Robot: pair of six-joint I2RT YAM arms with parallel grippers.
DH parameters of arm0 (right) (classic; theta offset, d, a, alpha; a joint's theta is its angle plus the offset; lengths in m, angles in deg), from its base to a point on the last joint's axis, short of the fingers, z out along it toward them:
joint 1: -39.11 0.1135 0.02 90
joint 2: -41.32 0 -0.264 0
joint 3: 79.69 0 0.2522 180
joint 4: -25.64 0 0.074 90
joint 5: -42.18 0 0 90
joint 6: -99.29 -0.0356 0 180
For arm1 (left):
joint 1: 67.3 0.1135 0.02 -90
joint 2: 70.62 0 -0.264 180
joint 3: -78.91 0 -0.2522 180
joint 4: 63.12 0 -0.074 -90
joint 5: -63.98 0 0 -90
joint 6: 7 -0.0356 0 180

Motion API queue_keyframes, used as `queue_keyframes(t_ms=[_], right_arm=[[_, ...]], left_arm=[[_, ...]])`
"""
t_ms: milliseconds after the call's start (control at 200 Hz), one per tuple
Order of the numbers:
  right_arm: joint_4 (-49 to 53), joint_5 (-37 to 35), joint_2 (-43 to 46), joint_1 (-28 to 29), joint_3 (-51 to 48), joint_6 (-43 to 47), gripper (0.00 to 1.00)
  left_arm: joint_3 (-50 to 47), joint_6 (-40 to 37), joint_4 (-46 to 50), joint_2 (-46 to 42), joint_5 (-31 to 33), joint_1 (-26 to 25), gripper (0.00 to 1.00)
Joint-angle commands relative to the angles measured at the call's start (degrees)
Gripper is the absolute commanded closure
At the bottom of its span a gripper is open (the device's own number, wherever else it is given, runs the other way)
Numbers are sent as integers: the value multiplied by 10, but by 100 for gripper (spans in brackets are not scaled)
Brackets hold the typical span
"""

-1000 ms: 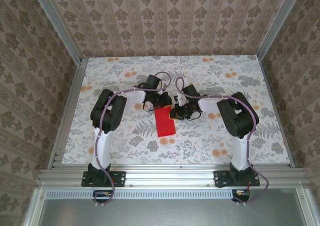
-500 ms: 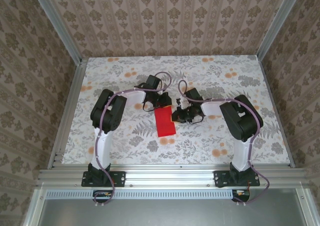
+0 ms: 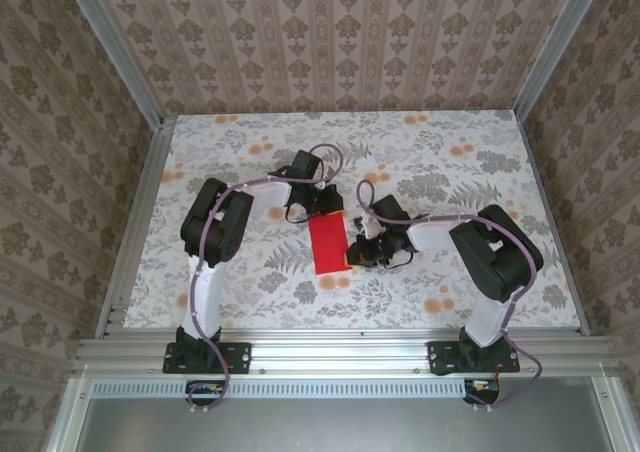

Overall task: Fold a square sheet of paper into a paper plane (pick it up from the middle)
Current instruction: First fold in half a square sheet of paper at the center of the table.

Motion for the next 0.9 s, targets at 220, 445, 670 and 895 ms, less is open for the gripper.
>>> queue_keyframes(t_ms=[220,445,670,895], right_arm=[[87,-75,64,6,60,-24,92],[18,-132,-5,-7,127,-78,92],[-8,-129,-55,-9,153,-94,91],[-17,-144,-106,-10,174,-110,91]], left_arm=[[-31,-25,55,48,62,4,92],[-31,-23,58,47,56,4,92],[-30,-21,58,44,54,3,92],[-27,-19,58,46,55,3,92]])
